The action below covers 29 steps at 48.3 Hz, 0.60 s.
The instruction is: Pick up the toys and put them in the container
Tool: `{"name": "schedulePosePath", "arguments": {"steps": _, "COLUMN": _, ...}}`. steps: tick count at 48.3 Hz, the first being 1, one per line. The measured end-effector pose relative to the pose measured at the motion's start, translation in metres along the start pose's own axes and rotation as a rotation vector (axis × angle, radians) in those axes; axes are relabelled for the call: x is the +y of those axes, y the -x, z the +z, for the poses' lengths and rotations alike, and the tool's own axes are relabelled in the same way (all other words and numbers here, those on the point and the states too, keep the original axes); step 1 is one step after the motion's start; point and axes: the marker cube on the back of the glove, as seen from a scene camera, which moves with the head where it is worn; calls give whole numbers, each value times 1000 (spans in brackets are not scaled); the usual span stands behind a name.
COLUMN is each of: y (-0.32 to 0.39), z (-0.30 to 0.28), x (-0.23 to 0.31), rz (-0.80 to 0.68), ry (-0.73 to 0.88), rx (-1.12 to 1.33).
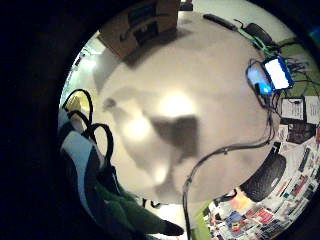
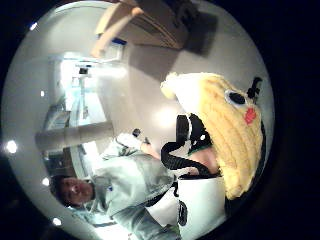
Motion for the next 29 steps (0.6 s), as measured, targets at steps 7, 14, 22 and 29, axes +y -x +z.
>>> {"name": "schedulePosePath", "arguments": {"steps": 7, "y": 34, "z": -84, "x": -22, "rz": -23, "ry": -94, "rx": -61}}
{"name": "schedulePosePath", "arguments": {"steps": 14, "y": 72, "z": -134, "x": -54, "rz": -28, "ry": -257, "rx": -222}}
{"name": "schedulePosePath", "arguments": {"steps": 22, "y": 110, "z": -155, "x": -118, "rz": 43, "ry": -508, "rx": -179}}
{"name": "schedulePosePath", "arguments": {"steps": 29, "y": 131, "z": -132, "x": -176, "rz": 125, "ry": -341, "rx": -156}}
